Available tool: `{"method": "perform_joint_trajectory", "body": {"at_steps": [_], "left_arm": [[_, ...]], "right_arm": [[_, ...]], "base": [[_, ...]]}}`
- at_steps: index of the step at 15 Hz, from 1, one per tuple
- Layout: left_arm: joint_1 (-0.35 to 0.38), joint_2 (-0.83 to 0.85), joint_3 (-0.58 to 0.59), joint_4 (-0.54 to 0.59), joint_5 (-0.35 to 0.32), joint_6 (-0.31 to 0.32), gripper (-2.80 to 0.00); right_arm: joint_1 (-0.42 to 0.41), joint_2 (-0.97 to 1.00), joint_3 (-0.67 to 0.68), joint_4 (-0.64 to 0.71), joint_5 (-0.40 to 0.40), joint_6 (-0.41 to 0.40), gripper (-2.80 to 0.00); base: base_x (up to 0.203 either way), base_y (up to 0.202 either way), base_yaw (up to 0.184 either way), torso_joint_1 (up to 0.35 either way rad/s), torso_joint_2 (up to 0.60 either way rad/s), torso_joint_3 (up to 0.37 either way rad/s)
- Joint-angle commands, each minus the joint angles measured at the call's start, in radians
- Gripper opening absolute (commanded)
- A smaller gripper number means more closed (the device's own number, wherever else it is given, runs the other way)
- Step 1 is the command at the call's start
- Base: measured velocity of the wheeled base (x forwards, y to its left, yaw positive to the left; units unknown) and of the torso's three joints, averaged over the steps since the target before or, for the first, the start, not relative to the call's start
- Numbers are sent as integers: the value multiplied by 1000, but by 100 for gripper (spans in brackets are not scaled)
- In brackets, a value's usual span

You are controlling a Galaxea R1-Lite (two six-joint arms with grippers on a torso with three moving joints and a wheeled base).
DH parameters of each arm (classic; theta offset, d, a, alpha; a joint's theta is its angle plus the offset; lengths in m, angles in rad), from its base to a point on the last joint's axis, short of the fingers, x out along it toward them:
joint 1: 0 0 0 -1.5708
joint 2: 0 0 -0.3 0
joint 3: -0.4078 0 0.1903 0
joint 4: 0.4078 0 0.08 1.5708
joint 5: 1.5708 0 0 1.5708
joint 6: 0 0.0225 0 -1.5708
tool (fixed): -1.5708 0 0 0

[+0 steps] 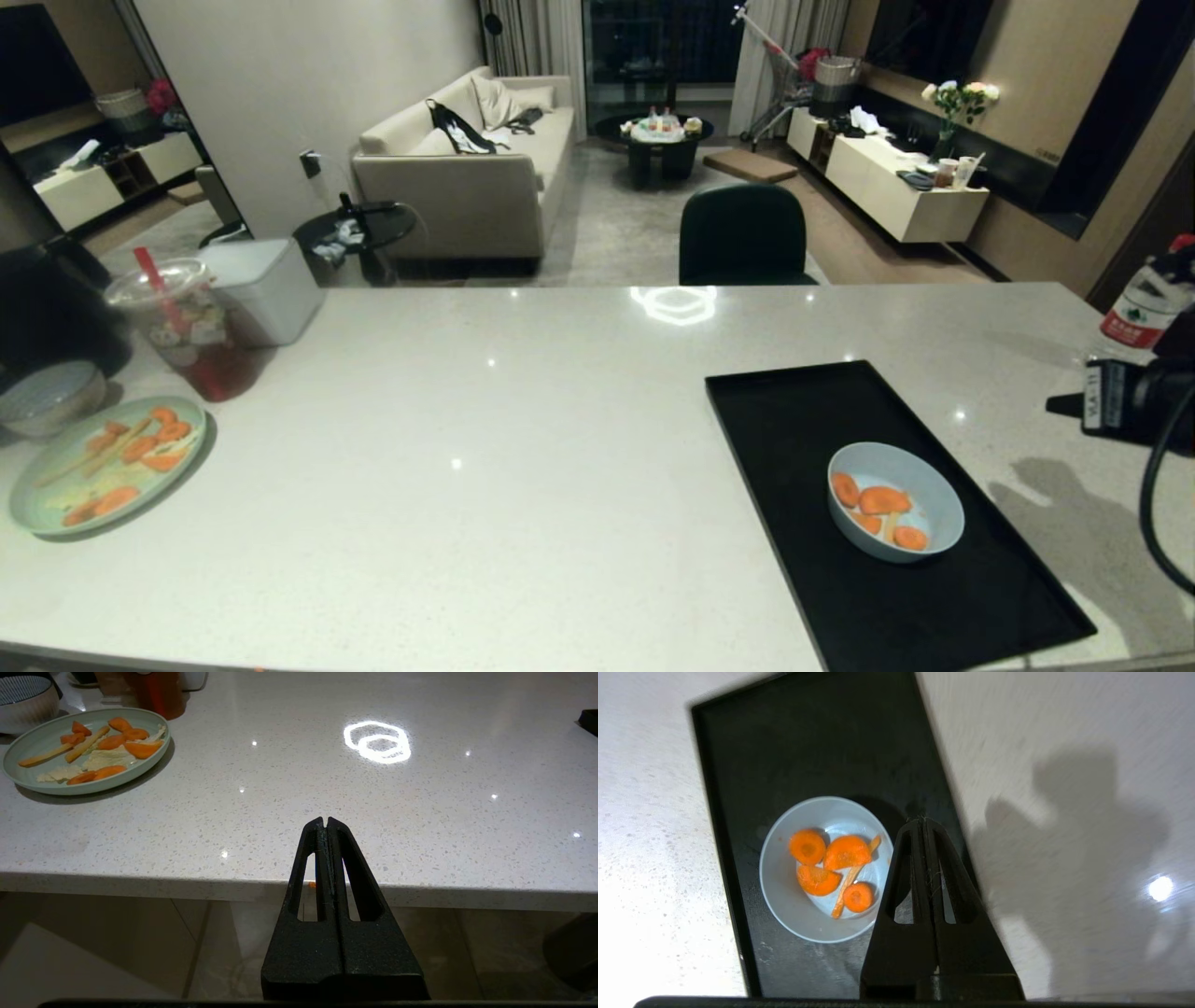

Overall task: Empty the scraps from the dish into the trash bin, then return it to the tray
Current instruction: Pick up the bowl with leftover food

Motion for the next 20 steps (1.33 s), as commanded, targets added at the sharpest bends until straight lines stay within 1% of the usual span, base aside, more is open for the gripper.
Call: {"method": "perform_joint_trajectory", "body": {"at_steps": [1, 2, 4, 5, 8, 9, 10, 11, 12, 13, 15, 16, 18, 20], "left_arm": [[0, 1, 0, -1, 0, 0, -280], [0, 0, 0, 0, 0, 0, -280], [0, 1, 0, -1, 0, 0, -280], [0, 1, 0, 0, 0, 0, -280], [0, 1, 0, 0, 0, 0, -280], [0, 1, 0, -1, 0, 0, -280], [0, 1, 0, 0, 0, 0, -280], [0, 1, 0, 0, 0, 0, -280], [0, 1, 0, -1, 0, 0, -280], [0, 1, 0, -1, 0, 0, -280], [0, 1, 0, 0, 0, 0, -280], [0, 0, 0, -1, 0, 0, -280], [0, 1, 0, -1, 0, 0, -280], [0, 1, 0, -1, 0, 0, -280]], "right_arm": [[12, 162, -58, 36, 1, 36, -280], [16, 204, -98, 68, 8, 49, -280], [18, 261, -184, 161, 74, 56, -280], [19, 293, -223, 192, 90, 56, 0], [20, 370, -332, 255, 96, 53, 0], [21, 384, -373, 316, 96, 46, 0], [26, 394, -400, 374, 97, 14, 0], [37, 399, -409, 402, 98, -34, 0], [46, 400, -409, 408, 100, -54, 0], [66, 400, -408, 415, 100, -59, 0], [106, 398, -408, 473, 98, -72, 0], [118, 400, -400, 488, 98, -100, 0], [127, 413, -398, 490, 98, -126, 0], [126, 430, -399, 489, 96, -135, 0]], "base": [[0, 0, 0, 0, 0, 0], [0, 0, 0, 0, 0, 0], [0, 0, 0, 0, 0, 0], [0, 0, 0, 0, 0, 0], [0, 0, 0, 0, 0, 0], [0, 0, 0, 0, 0, 0], [0, 0, 0, 0, 0, 0], [0, 0, 0, 0, 0, 0], [0, 0, 0, 0, 0, 0], [0, 0, 0, 0, 0, 0], [0, 0, 0, 0, 0, 0], [0, 0, 0, 0, 0, 0], [0, 0, 0, 0, 0, 0], [0, 0, 0, 0, 0, 0]]}}
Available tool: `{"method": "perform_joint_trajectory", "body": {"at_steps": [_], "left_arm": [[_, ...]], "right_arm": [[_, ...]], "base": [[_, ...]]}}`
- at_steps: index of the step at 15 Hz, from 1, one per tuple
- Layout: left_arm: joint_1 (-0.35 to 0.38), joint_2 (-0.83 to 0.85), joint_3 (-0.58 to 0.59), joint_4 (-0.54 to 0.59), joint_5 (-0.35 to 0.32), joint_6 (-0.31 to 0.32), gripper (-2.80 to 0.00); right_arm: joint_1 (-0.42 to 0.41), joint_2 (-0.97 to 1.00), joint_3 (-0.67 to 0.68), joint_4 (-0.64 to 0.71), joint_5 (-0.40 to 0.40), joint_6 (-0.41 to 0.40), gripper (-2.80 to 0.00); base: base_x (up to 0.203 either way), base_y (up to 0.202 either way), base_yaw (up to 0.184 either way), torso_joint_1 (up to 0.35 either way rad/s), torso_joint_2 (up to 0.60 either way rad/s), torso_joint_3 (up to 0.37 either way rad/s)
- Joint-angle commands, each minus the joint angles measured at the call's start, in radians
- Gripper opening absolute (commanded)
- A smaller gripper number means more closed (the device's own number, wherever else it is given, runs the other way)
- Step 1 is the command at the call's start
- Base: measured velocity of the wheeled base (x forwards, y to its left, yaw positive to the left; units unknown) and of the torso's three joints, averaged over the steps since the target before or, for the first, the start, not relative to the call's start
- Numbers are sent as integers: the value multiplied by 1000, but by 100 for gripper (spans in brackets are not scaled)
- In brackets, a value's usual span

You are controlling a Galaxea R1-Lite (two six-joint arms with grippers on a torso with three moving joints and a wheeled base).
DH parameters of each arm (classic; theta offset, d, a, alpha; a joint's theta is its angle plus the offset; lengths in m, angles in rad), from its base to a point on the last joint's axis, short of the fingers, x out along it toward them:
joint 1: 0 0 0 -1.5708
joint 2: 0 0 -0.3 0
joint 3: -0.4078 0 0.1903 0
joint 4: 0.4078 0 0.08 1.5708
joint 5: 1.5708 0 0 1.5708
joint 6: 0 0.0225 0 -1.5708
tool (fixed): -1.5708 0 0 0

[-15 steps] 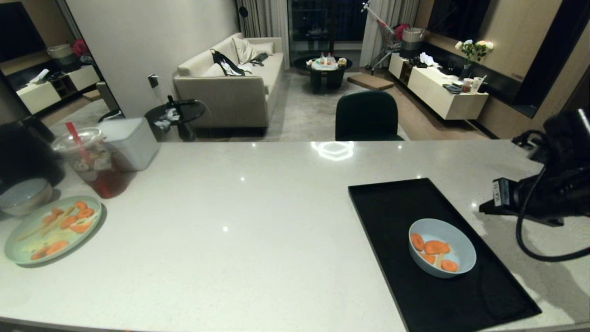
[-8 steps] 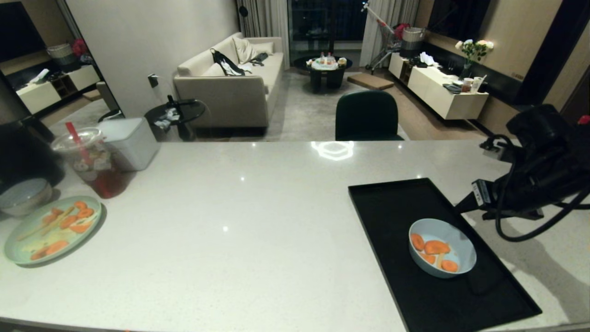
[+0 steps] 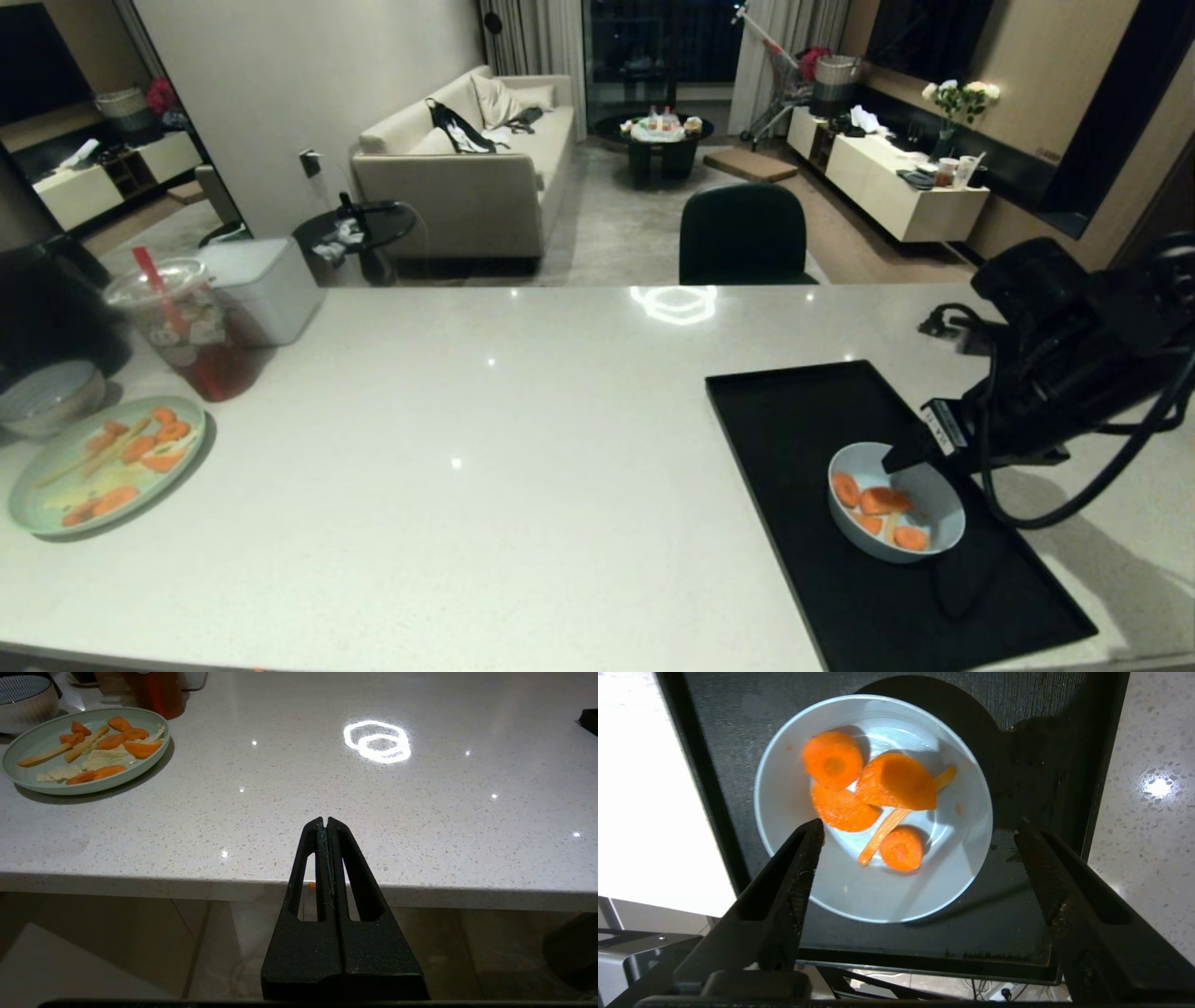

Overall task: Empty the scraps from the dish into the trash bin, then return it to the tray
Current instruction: Pick up the bowl with leftover food

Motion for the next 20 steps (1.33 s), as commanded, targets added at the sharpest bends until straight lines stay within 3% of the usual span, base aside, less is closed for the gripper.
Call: {"method": "perform_joint_trajectory", "body": {"at_steps": [1, 17, 18, 20], "left_arm": [[0, 1, 0, 0, 0, -1, -280], [0, 0, 0, -1, 0, -1, -280], [0, 0, 0, -1, 0, -1, -280], [0, 1, 0, -1, 0, -1, -280]], "right_arm": [[1, 20, 0, -1, 0, 1, 0], [-36, 100, 2, -48, 0, 5, 0], [-34, 100, 3, -48, 0, 6, -280], [-34, 101, 0, -49, 0, 4, -280]], "base": [[0, 0, 0, 0, 0, 0], [0, 0, 0, 0, 0, 0], [0, 0, 0, 0, 0, 0], [0, 0, 0, 0, 0, 0]]}}
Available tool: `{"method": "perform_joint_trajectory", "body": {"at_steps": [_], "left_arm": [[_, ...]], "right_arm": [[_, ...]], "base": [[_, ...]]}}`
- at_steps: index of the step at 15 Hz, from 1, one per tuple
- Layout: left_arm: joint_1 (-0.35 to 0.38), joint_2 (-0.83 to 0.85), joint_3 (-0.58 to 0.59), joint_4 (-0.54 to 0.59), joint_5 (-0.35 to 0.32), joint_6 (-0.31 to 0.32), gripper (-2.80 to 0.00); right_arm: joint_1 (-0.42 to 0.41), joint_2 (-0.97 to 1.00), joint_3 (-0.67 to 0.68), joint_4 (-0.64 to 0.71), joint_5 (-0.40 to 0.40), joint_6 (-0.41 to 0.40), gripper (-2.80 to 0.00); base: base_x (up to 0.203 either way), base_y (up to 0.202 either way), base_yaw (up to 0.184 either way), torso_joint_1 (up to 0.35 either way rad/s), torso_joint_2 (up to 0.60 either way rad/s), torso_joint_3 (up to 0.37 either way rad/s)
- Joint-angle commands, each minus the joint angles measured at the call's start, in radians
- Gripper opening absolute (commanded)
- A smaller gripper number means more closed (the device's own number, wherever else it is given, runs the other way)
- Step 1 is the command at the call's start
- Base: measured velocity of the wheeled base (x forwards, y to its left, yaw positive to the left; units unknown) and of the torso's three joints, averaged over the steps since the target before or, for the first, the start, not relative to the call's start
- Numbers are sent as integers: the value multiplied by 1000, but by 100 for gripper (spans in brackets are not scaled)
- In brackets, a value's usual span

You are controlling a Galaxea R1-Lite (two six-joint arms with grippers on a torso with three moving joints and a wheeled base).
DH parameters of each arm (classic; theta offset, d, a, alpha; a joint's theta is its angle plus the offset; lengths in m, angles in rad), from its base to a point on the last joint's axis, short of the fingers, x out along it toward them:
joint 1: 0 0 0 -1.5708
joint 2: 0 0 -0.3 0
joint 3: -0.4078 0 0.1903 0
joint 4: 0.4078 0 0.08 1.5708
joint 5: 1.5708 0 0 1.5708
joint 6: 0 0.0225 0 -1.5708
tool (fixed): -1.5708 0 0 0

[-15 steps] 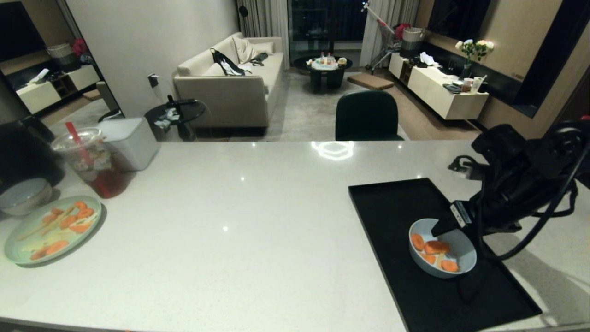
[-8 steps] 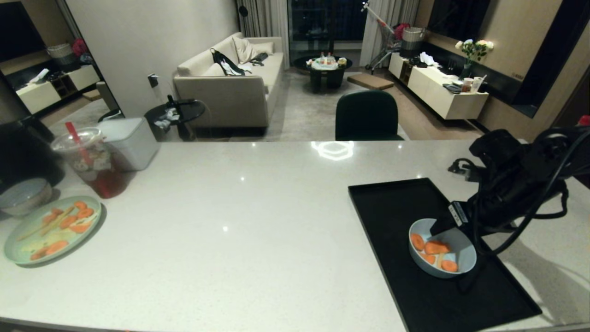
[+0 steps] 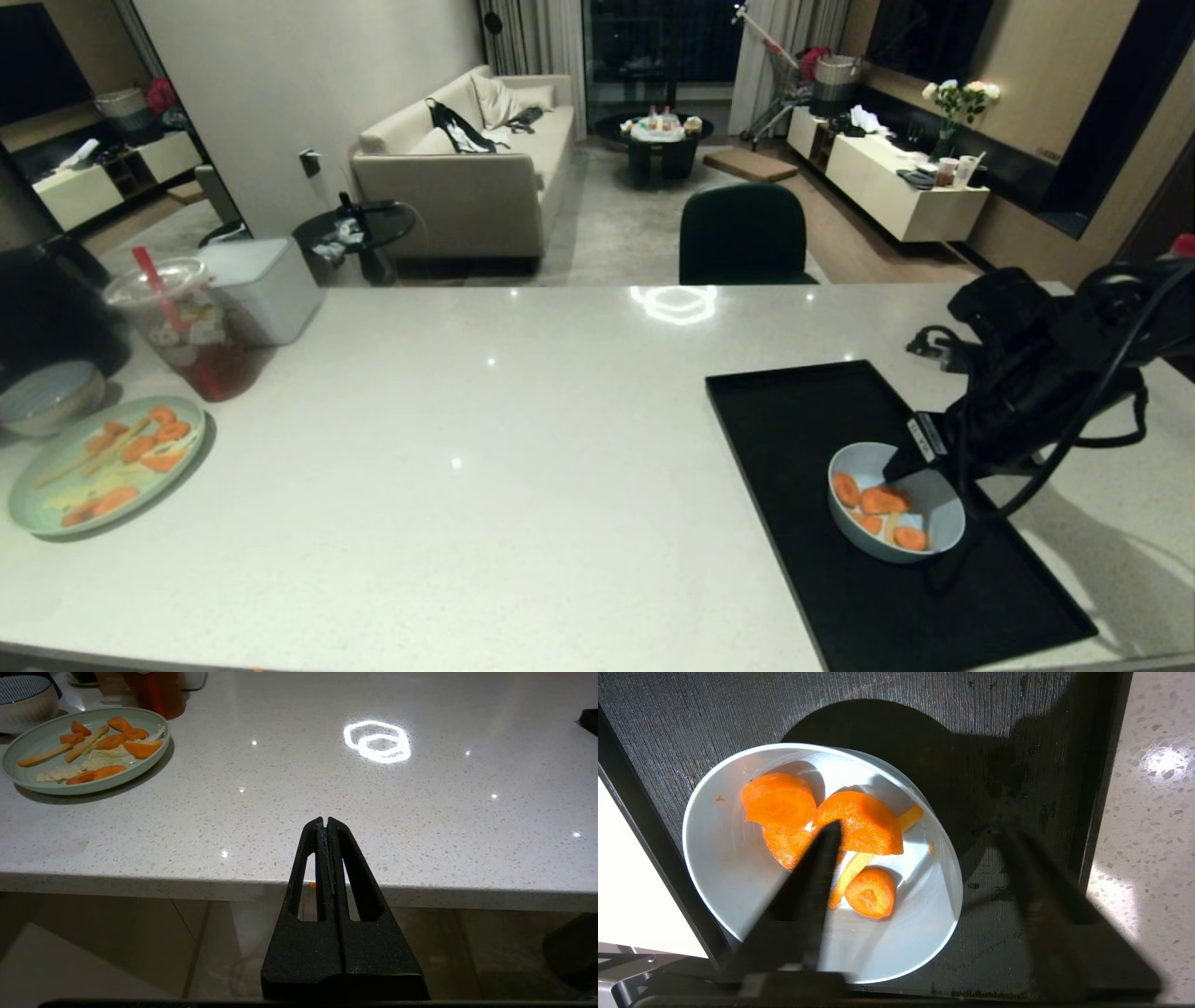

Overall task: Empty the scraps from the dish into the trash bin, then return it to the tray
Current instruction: Pick up the bowl with leftover food

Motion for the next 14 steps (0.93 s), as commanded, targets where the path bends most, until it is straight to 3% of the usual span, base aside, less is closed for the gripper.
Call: {"method": "perform_joint_trajectory", "body": {"at_steps": [1, 14], "left_arm": [[0, 1, 0, -1, 0, 0, -280], [0, 1, 0, -1, 0, 0, -280]], "right_arm": [[0, 0, -1, 4, 1, -1, -280], [0, -71, 105, -5, -2, 6, -280]], "base": [[0, 0, 0, 0, 0, 0], [0, 0, 0, 0, 0, 0]]}}
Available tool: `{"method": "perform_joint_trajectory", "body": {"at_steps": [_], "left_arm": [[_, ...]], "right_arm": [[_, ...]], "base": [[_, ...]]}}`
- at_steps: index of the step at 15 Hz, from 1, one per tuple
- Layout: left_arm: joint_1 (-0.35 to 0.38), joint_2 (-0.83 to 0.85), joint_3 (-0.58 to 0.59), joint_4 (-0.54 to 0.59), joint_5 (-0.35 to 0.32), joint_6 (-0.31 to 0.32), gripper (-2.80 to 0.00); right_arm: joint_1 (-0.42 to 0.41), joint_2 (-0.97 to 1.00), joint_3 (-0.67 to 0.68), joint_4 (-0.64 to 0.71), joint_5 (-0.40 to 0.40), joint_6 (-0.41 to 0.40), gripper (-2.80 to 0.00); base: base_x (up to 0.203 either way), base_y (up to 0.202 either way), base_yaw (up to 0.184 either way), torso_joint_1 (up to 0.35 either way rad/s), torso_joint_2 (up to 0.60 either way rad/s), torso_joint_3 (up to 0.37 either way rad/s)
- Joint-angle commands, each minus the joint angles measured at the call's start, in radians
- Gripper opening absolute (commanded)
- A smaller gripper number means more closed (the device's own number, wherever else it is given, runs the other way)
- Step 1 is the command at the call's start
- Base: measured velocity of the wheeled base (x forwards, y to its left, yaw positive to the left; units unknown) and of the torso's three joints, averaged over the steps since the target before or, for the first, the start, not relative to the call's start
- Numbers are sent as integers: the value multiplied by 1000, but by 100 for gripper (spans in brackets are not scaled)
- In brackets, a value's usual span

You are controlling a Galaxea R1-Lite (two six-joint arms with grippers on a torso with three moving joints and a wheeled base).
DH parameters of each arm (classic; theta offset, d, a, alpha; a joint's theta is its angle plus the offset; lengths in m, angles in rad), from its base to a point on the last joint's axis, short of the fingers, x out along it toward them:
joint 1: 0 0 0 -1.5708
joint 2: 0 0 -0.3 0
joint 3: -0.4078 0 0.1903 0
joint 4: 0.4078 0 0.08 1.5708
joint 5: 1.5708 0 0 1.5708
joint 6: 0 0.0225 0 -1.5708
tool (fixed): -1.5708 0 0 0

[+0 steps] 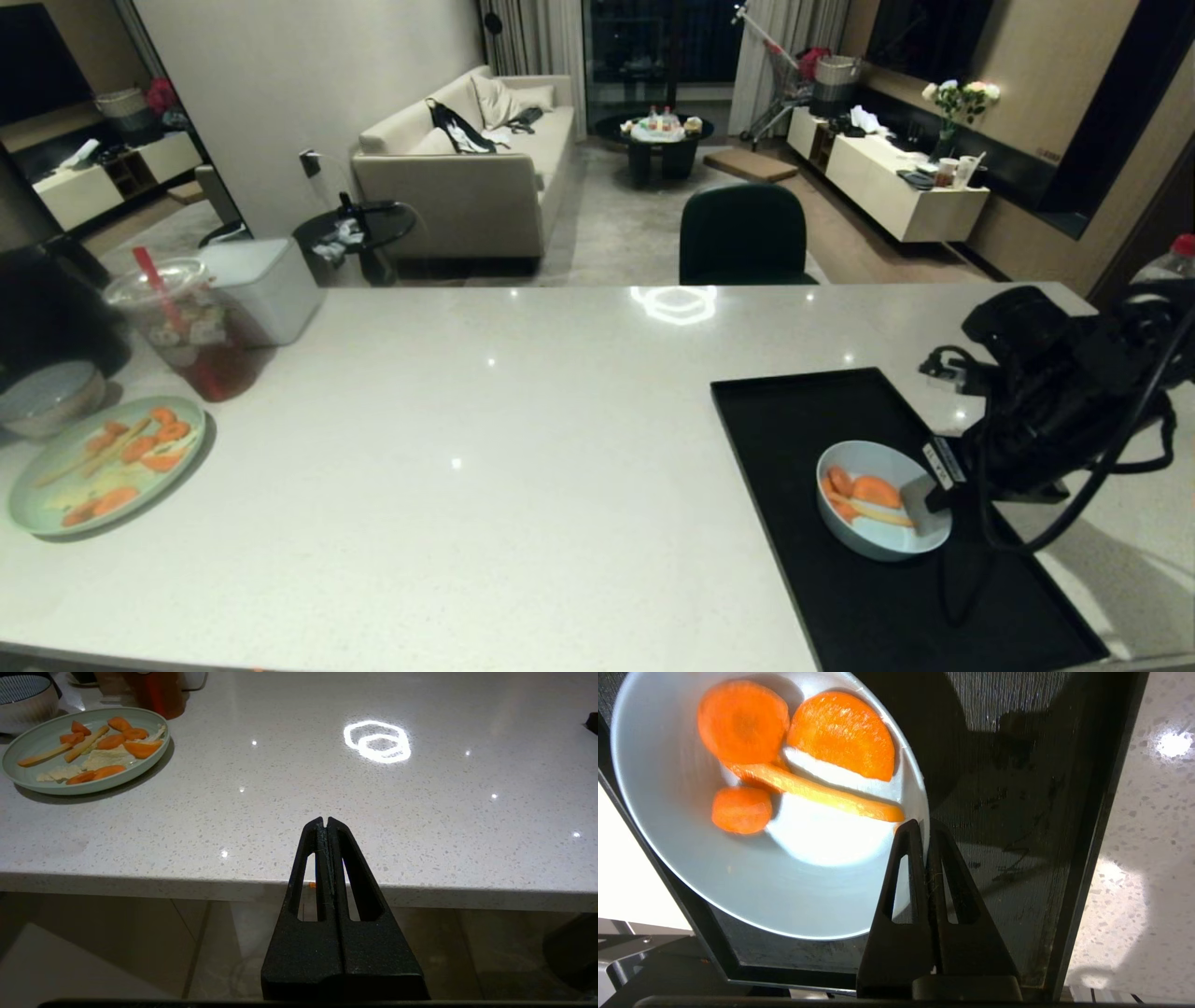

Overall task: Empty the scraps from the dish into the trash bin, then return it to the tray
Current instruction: Pick up the bowl with leftover food

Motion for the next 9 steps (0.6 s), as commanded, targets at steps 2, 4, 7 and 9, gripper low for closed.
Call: {"method": "perform_joint_trajectory", "body": {"at_steps": [2, 4, 7, 9], "left_arm": [[0, 1, 0, -1, 0, 0, -280], [0, 1, 0, -1, 0, 0, -280], [0, 1, 0, -1, 0, 0, -280], [0, 0, 0, -1, 0, 0, -280]], "right_arm": [[1, -33, -22, 2, 3, 7, -280], [2, -56, -42, 5, 4, 19, -280], [18, -113, -49, 13, 7, 45, -280], [58, -165, -40, 21, 8, 96, -280]], "base": [[0, 0, 0, 0, 0, 0], [0, 0, 0, 0, 0, 0], [0, 0, 0, 0, 0, 0], [0, 0, 0, 0, 0, 0]]}}
